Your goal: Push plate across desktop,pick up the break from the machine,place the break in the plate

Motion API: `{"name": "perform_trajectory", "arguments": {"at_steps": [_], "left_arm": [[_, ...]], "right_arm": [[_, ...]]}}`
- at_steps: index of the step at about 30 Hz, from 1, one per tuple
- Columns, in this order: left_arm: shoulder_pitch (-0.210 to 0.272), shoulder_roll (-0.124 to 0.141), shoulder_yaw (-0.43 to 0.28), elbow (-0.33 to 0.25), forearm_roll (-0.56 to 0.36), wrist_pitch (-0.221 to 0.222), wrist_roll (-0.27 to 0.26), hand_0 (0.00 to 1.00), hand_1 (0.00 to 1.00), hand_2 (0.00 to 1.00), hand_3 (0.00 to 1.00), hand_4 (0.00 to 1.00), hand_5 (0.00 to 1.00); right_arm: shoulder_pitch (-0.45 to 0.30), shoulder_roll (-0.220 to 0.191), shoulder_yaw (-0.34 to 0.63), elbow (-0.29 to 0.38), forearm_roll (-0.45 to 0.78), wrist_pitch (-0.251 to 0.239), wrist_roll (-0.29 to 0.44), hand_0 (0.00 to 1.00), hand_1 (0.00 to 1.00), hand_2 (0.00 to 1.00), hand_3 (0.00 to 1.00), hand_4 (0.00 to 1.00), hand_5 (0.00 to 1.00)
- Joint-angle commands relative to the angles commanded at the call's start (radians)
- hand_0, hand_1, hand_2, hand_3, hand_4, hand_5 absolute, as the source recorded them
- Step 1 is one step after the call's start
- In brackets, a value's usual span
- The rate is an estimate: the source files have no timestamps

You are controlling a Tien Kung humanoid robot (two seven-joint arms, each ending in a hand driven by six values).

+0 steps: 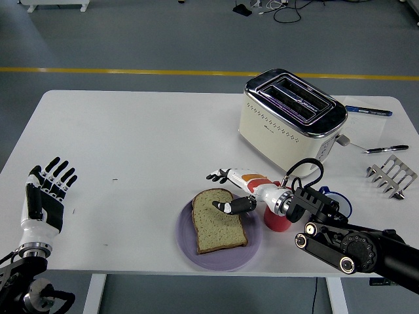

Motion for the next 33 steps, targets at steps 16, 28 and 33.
{"name": "perform_trajectory", "arguments": {"at_steps": [16, 28, 33], "left_arm": [[0.006, 0.002, -0.028, -0.017, 0.024, 0.007, -0.006, 0.774, 0.744, 0.781, 0.751, 0.506, 0.998], [0.001, 0.0, -0.112, -0.045, 0.035, 0.013, -0.007, 0.775, 0.749, 0.784, 0.751, 0.508, 0.998], [0.007, 0.0, -0.147, -0.064, 0.027, 0.01, 0.001, 0.778, 0.759, 0.789, 0.752, 0.509, 0.998]], "right_arm": [[-0.042, -0.094, 0.26, 0.32, 0.018, -0.025, 0.075, 0.826, 0.777, 0.789, 0.844, 0.728, 0.275], [-0.204, -0.158, 0.655, 0.674, 0.319, 0.145, 0.099, 0.76, 0.719, 0.723, 0.741, 0.667, 0.286], [-0.327, -0.148, 0.87, 0.701, 0.535, 0.161, 0.065, 0.75, 0.713, 0.725, 0.729, 0.586, 0.332]]}}
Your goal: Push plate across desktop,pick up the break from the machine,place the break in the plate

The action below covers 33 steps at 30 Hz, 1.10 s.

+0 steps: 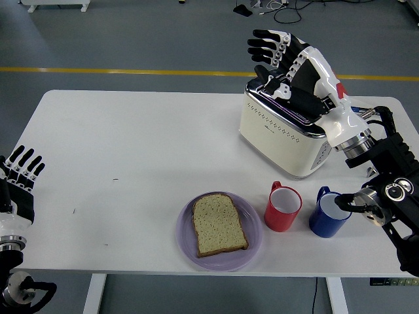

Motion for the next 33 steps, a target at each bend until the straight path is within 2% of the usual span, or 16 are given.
{"name": "perform_trajectory", "arguments": {"at_steps": [5, 6, 7, 11, 12, 15, 19, 23, 27, 29, 30, 33], "left_arm": [[0.011, 0.001, 0.0, 0.001, -0.01, -0.009, 0.018, 0.778, 0.759, 0.789, 0.752, 0.509, 0.998], [0.013, 0.001, 0.001, 0.001, -0.009, -0.013, 0.023, 0.781, 0.755, 0.79, 0.753, 0.514, 0.998], [0.014, 0.001, 0.002, 0.001, -0.009, -0.014, 0.025, 0.781, 0.755, 0.79, 0.753, 0.514, 0.998], [0.015, 0.0, 0.004, 0.005, -0.012, -0.02, 0.032, 0.781, 0.755, 0.79, 0.753, 0.514, 0.998], [0.015, 0.0, 0.005, 0.005, -0.013, -0.021, 0.032, 0.781, 0.758, 0.796, 0.757, 0.517, 0.998], [0.015, 0.001, 0.012, 0.007, -0.02, -0.02, 0.028, 0.781, 0.758, 0.796, 0.757, 0.517, 0.998], [0.012, 0.0, 0.016, 0.007, -0.022, -0.019, 0.02, 0.783, 0.784, 0.806, 0.758, 0.52, 0.998], [0.009, 0.0, 0.02, 0.006, -0.024, -0.012, 0.01, 0.783, 0.784, 0.806, 0.758, 0.52, 0.998], [0.007, 0.003, 0.037, 0.007, -0.032, 0.009, -0.007, 0.784, 0.801, 0.831, 0.777, 0.52, 0.998], [0.004, 0.002, 0.038, 0.007, -0.032, 0.012, -0.008, 0.784, 0.801, 0.831, 0.777, 0.52, 0.998], [0.003, 0.001, 0.038, 0.008, -0.032, 0.013, -0.009, 0.786, 0.794, 0.83, 0.779, 0.524, 0.998], [-0.005, 0.0, 0.042, 0.011, -0.026, 0.01, -0.005, 0.786, 0.794, 0.83, 0.779, 0.524, 0.998]], "right_arm": [[-0.071, -0.014, 0.184, -0.098, 0.128, -0.046, -0.028, 0.75, 0.713, 0.725, 0.729, 0.586, 0.332], [-0.096, -0.016, 0.217, -0.119, 0.142, -0.046, -0.029, 0.742, 0.712, 0.722, 0.727, 0.517, 0.353], [-0.111, -0.017, 0.247, -0.13, 0.148, -0.046, -0.029, 0.742, 0.712, 0.722, 0.727, 0.517, 0.353], [-0.217, -0.005, 0.385, -0.151, 0.206, -0.035, -0.042, 0.742, 0.712, 0.722, 0.727, 0.517, 0.353], [-0.232, -0.004, 0.404, -0.153, 0.209, -0.035, -0.043, 0.729, 0.699, 0.7, 0.718, 0.48, 0.351], [-0.296, 0.012, 0.458, -0.154, 0.249, -0.029, -0.056, 0.729, 0.699, 0.7, 0.718, 0.48, 0.351], [-0.372, 0.037, 0.483, -0.147, 0.293, -0.012, -0.068, 0.728, 0.705, 0.703, 0.72, 0.473, 0.358], [-0.414, 0.058, 0.477, -0.158, 0.308, -0.015, -0.101, 0.728, 0.705, 0.703, 0.72, 0.473, 0.358], [-0.429, 0.076, 0.474, -0.174, 0.321, -0.014, -0.118, 0.73, 0.705, 0.709, 0.739, 0.47, 0.375], [-0.426, 0.077, 0.475, -0.186, 0.326, -0.008, -0.128, 0.73, 0.705, 0.709, 0.739, 0.47, 0.375], [-0.423, 0.077, 0.475, -0.195, 0.33, -0.005, -0.135, 0.739, 0.709, 0.723, 0.754, 0.47, 0.419], [-0.411, 0.076, 0.486, -0.22, 0.346, 0.008, -0.148, 0.739, 0.709, 0.723, 0.754, 0.47, 0.419]]}}
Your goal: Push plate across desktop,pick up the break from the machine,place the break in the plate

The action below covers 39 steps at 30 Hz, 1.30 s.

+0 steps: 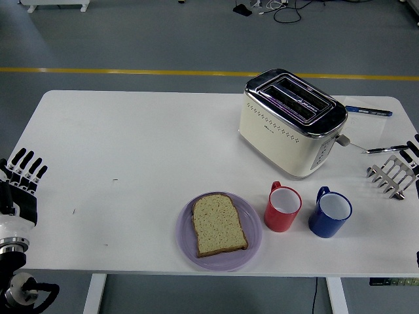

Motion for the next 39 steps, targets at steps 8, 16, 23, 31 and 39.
{"name": "perform_trajectory", "arguments": {"at_steps": [8, 16, 23, 31, 39], "left_arm": [[-0.008, 0.007, 0.019, 0.009, 0.002, -0.011, 0.014, 0.786, 0.785, 0.823, 0.775, 0.527, 0.998], [-0.008, 0.006, -0.017, -0.008, 0.033, -0.06, 0.072, 0.787, 0.784, 0.822, 0.778, 0.532, 0.998], [0.003, 0.017, -0.069, -0.031, 0.056, -0.124, 0.136, 0.79, 0.788, 0.823, 0.78, 0.533, 0.998], [0.008, 0.024, -0.123, -0.048, 0.05, -0.206, 0.239, 0.796, 0.792, 0.825, 0.783, 0.535, 0.998], [0.017, 0.036, -0.15, -0.057, 0.058, -0.234, 0.26, 0.799, 0.796, 0.829, 0.786, 0.536, 0.998]], "right_arm": [[0.005, 0.003, 0.021, -0.028, -0.011, 0.026, -0.002, 0.739, 0.712, 0.725, 0.744, 0.471, 0.423], [-0.004, 0.007, 0.027, -0.043, -0.016, 0.05, -0.006, 0.738, 0.709, 0.722, 0.738, 0.463, 0.457], [-0.016, 0.009, 0.038, -0.055, -0.032, 0.069, 0.014, 0.735, 0.705, 0.718, 0.734, 0.464, 0.486], [-0.025, 0.007, 0.058, -0.074, -0.049, 0.125, 0.005, 0.732, 0.701, 0.713, 0.728, 0.47, 0.494], [-0.042, 0.002, 0.091, -0.088, -0.059, 0.171, -0.006, 0.731, 0.697, 0.71, 0.718, 0.476, 0.498]]}}
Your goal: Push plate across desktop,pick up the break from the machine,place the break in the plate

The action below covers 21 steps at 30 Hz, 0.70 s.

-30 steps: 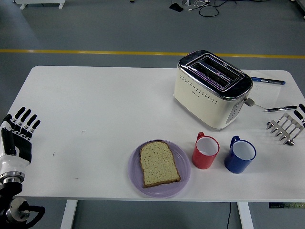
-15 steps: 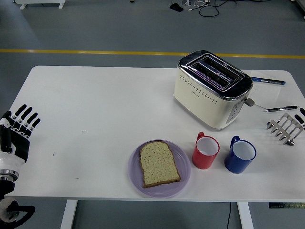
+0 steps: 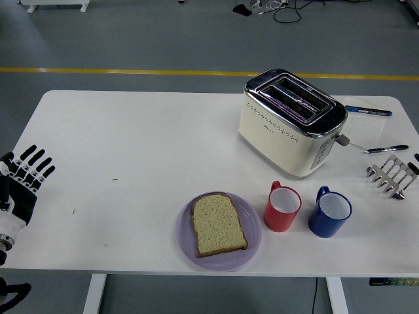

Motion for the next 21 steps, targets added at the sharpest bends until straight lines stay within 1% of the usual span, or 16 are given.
{"name": "perform_trajectory", "arguments": {"at_steps": [6, 14, 21], "left_arm": [[0.0, 0.001, 0.004, 0.003, 0.007, 0.029, -0.006, 0.797, 0.794, 0.826, 0.785, 0.535, 0.998], [0.007, 0.0, 0.011, 0.006, 0.006, 0.028, -0.005, 0.798, 0.792, 0.819, 0.779, 0.535, 0.998], [0.006, 0.005, 0.006, 0.007, -0.011, 0.045, -0.015, 0.797, 0.791, 0.814, 0.77, 0.532, 0.998]], "right_arm": [[-0.006, -0.006, 0.018, 0.001, 0.027, 0.008, -0.013, 0.726, 0.695, 0.708, 0.71, 0.477, 0.501], [-0.014, -0.012, 0.028, 0.008, 0.032, 0.027, -0.022, 0.725, 0.692, 0.71, 0.706, 0.477, 0.5], [-0.014, -0.009, 0.033, 0.011, 0.04, 0.034, -0.019, 0.723, 0.691, 0.708, 0.704, 0.477, 0.501]]}}
